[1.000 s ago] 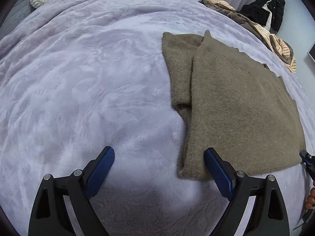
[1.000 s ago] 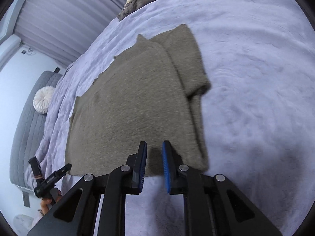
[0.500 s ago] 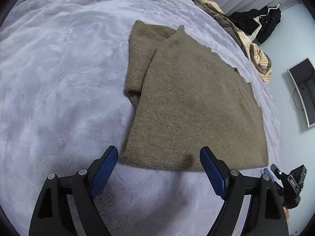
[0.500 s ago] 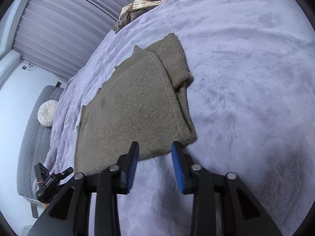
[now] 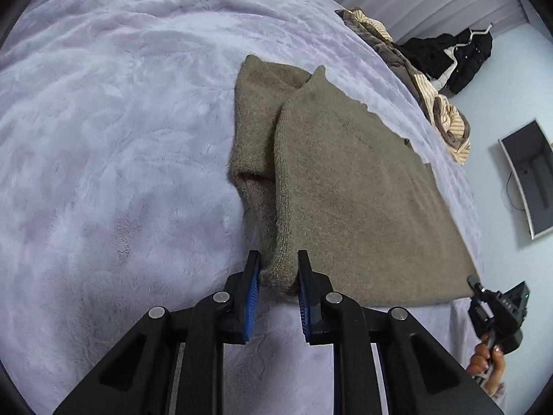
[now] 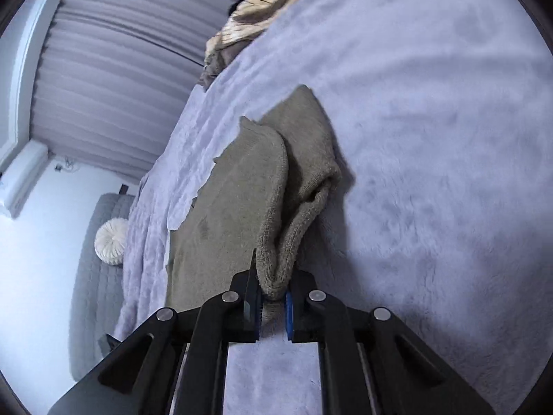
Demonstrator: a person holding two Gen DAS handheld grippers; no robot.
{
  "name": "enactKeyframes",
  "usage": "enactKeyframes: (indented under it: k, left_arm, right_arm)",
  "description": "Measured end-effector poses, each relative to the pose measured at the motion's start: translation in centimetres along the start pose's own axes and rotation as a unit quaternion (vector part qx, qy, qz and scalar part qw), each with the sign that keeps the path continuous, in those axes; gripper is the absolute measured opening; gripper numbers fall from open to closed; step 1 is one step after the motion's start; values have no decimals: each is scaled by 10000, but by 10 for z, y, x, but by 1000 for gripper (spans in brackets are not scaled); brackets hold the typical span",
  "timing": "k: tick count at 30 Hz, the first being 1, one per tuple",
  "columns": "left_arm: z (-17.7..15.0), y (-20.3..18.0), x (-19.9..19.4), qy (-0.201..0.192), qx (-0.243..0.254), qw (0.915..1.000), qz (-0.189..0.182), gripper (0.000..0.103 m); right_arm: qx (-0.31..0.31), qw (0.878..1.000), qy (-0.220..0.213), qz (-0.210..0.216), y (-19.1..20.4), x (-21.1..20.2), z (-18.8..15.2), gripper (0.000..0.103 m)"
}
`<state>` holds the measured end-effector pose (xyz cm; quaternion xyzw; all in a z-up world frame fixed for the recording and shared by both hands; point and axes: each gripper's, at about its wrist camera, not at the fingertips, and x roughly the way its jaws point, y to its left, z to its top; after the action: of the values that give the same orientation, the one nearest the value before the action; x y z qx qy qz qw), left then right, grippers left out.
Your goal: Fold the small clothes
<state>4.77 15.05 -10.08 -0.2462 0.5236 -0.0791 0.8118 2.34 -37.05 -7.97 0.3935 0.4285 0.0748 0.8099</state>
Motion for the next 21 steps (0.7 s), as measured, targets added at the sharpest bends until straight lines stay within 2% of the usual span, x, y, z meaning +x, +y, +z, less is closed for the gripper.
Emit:
enactKeyframes:
  k: [2,4,5,8,12,14,18,21]
  left_arm:
    - [-7,7,13,141,35,9996,225,21]
    - [-13,17,18,81,-60,9999,134,22]
    - [-14,21,17,45,-125,9999,96,22]
    - [-17,28,4,-26,-174,9994,281,22]
    - [-16,29,-15,-207,38,9978,635,22]
    - [-12,25,-24,-350,126,9977,560,22]
    - [1,-2,-27,-493,485,9973,242,22]
    - [10,-25,-6,-355,758,9960,297,22]
  right_arm:
    - [-87,9991,179,-366,-6,7,2,10]
    - [-133,9964,422,-729,-18,22,-3,10]
    - [-148,9959,458,-760,-26,28,-7,10]
    - [-85,9971,319,-680,-32,23,-11,9]
    - [-181,9940,230,-1050,-24,5,-14,12]
    - [-279,9924,-45,-1197,-16,-12,-17,15]
    - [-807,9904,-432,-1033,13,-31,-15,15]
    - [-1265,9869,-313,-950,41,-18,-12,15]
